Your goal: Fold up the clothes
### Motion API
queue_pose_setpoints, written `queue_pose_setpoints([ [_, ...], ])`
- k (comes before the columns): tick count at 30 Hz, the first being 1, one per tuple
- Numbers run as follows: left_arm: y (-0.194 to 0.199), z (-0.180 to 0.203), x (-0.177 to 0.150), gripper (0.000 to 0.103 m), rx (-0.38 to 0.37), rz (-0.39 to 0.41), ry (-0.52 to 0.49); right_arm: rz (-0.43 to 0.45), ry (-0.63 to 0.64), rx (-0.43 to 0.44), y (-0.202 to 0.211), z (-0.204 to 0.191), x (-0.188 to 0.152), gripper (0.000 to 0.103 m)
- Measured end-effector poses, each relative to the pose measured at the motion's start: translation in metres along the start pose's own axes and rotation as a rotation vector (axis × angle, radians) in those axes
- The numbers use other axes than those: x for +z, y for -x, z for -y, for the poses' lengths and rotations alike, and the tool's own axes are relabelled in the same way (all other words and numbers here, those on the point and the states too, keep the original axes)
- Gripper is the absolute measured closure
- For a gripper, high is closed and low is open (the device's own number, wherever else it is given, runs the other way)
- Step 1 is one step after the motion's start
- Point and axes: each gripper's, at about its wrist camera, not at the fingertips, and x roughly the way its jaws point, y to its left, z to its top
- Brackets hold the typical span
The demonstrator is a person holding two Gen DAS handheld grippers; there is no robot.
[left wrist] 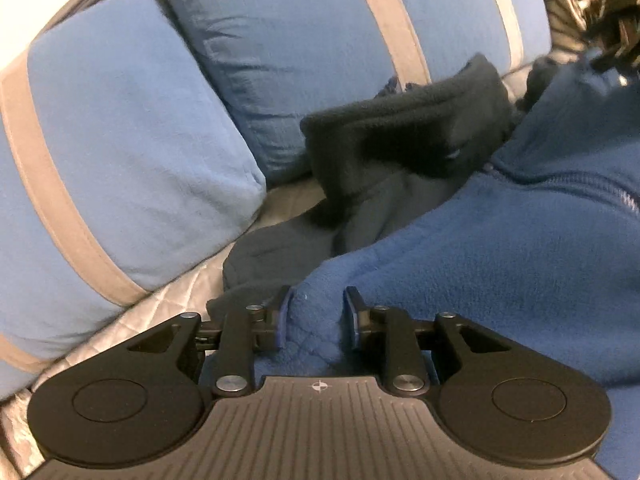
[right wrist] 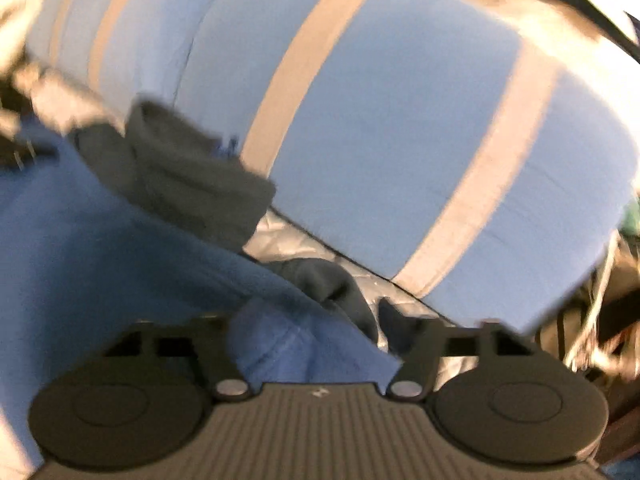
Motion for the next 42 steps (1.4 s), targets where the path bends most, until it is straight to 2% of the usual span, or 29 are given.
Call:
queue_pose_setpoints([
  [3, -0.004, 0.004, -0.003, 0.074, 0.021, -0.003, 0.006, 0.02, -0.219, 0.096, 0.036, 0.033, -0.022, 0.015],
  [7, -0.009, 0.01, -0.005, 0.073, 0.054, -0.009, 0.021, -0.062, -0.488, 0.184, 0.054, 0.069, -0.064, 0.014],
  [9, -0.011, 0.016, -0.005, 0.073, 0.077, -0.008, 0.007, -0.076, -0.597, 0.25, 0.061, 0.08, -0.088, 0.019],
  [10, -0.012, 0.017, -0.005, 0.072, 0.085, -0.008, 0.003, -0.097, -0.638, 0.307, 0.058, 0.08, -0.097, 0.038],
  [11, -0.012, 0.018, -0.004, 0.072, 0.091, -0.009, 0.002, -0.122, -0.674, 0.372, 0.053, 0.078, -0.105, 0.08],
  [12, -0.013, 0.019, -0.004, 0.072, 0.096, -0.01, 0.002, -0.148, -0.709, 0.436, 0.048, 0.077, -0.113, 0.097],
  [17, -0.014, 0.018, -0.006, 0.071, 0.099, -0.012, 0.02, -0.137, -0.768, 0.4, 0.056, 0.079, -0.138, 0.097],
  [20, -0.015, 0.019, -0.005, 0.071, 0.096, -0.012, 0.012, -0.13, -0.798, 0.415, 0.06, 0.089, -0.149, 0.097],
  [23, -0.017, 0.019, -0.006, 0.07, 0.092, -0.012, 0.005, -0.123, -0.783, 0.416, 0.069, 0.091, -0.154, 0.097],
  [25, -0.016, 0.019, -0.006, 0.07, 0.091, -0.011, 0.005, -0.113, -0.748, 0.382, 0.081, 0.093, -0.152, 0.097],
  [27, -0.015, 0.016, -0.004, 0.069, 0.081, -0.016, 0.016, -0.121, -0.713, 0.313, 0.093, 0.096, -0.147, 0.09],
  [28, -0.014, 0.013, -0.003, 0.068, 0.075, -0.018, 0.027, -0.112, -0.697, 0.299, 0.101, 0.096, -0.144, 0.071],
  [29, -0.014, 0.01, -0.002, 0.06, 0.07, -0.019, 0.039, -0.103, -0.681, 0.285, 0.109, 0.096, -0.142, 0.042],
  [30, -0.012, 0.006, -0.001, 0.054, 0.071, -0.015, 0.063, -0.093, -0.665, 0.271, 0.116, 0.096, -0.139, 0.031],
  [31, -0.011, 0.0, 0.001, 0.037, 0.084, -0.013, 0.094, -0.068, -0.651, 0.265, 0.125, 0.094, -0.136, 0.015],
  [32, -0.008, -0.007, 0.001, 0.026, 0.099, -0.013, 0.132, -0.038, -0.626, 0.26, 0.132, 0.089, -0.133, 0.012],
  [33, -0.002, -0.013, 0.001, 0.026, 0.094, -0.007, 0.164, -0.01, -0.597, 0.254, 0.139, 0.082, -0.13, 0.011],
  [35, 0.019, -0.02, 0.001, 0.026, 0.093, 0.027, 0.206, 0.021, -0.519, 0.223, 0.147, 0.066, -0.122, 0.001],
  [36, 0.033, -0.022, 0.001, 0.026, 0.096, 0.051, 0.22, 0.029, -0.488, 0.217, 0.148, 0.058, -0.119, 0.0],
  [38, 0.062, -0.026, 0.0, 0.026, 0.1, 0.103, 0.244, 0.031, -0.508, 0.214, 0.147, 0.05, -0.117, 0.0],
  [42, 0.133, -0.034, -0.022, 0.024, 0.027, 0.218, 0.312, 0.057, -0.505, 0.213, 0.147, 0.029, -0.116, 0.0],
])
